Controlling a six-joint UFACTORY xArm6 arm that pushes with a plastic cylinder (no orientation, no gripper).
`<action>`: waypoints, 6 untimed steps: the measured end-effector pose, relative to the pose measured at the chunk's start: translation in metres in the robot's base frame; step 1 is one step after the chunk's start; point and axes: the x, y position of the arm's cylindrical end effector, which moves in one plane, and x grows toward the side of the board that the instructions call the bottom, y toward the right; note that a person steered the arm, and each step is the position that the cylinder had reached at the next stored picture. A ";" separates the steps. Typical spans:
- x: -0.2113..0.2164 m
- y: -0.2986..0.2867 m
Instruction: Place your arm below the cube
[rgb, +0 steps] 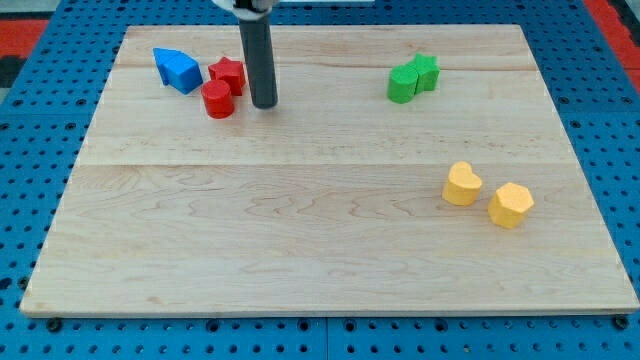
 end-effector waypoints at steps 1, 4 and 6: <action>0.043 -0.009; 0.018 -0.087; 0.015 -0.111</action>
